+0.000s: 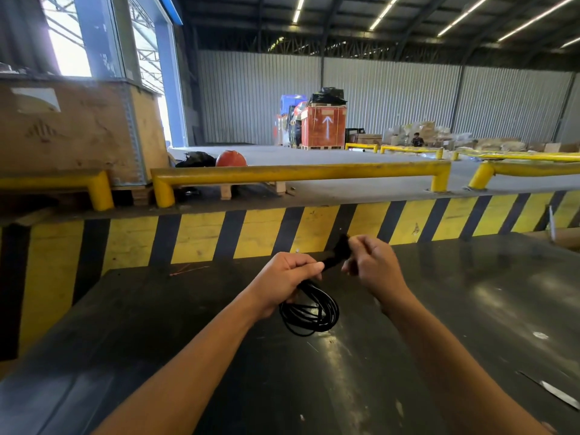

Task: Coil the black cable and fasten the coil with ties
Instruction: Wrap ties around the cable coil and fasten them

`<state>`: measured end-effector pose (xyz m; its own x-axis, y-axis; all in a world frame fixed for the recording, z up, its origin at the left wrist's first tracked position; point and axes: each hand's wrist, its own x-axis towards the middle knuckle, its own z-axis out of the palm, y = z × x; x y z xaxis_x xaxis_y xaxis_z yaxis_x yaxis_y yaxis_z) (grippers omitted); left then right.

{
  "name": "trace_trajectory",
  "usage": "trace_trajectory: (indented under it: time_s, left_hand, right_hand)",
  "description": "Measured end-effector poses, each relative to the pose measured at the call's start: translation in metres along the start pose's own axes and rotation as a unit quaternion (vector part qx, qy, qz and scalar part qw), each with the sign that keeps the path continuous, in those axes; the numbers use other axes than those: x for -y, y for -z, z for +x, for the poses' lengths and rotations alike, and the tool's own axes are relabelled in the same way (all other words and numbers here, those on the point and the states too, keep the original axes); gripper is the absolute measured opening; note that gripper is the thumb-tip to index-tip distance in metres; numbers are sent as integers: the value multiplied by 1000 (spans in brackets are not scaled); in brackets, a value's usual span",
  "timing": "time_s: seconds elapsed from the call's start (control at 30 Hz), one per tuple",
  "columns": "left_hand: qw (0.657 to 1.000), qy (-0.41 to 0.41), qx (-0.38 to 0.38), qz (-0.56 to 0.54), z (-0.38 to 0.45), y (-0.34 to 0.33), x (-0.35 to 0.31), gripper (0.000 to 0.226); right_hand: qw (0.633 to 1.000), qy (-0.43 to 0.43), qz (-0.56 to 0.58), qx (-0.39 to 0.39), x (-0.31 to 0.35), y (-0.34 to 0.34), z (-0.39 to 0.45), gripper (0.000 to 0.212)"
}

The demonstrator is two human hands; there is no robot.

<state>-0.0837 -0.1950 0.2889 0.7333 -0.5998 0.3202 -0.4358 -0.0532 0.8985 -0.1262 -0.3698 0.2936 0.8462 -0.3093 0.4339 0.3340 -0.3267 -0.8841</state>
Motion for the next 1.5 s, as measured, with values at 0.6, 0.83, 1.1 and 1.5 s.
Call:
trace_trajectory:
  time_s: [0.6, 0.83, 1.1, 1.5]
  left_hand:
    - [995, -1, -105, 1, 7, 12, -9, 25]
    - [998, -24, -54, 17, 7, 11, -21, 22]
    - [996, -39, -85, 2, 9, 10, -16, 26]
    - [974, 123, -179, -64, 28, 22, -21, 35]
  right_hand:
    - [999, 35, 7, 26, 18, 5, 0, 16]
    - [982, 60, -67, 165, 32, -7, -3, 10]
    - [989, 3, -44, 143, 32, -13, 0, 15]
    - [903, 248, -327, 126, 25, -15, -15, 31]
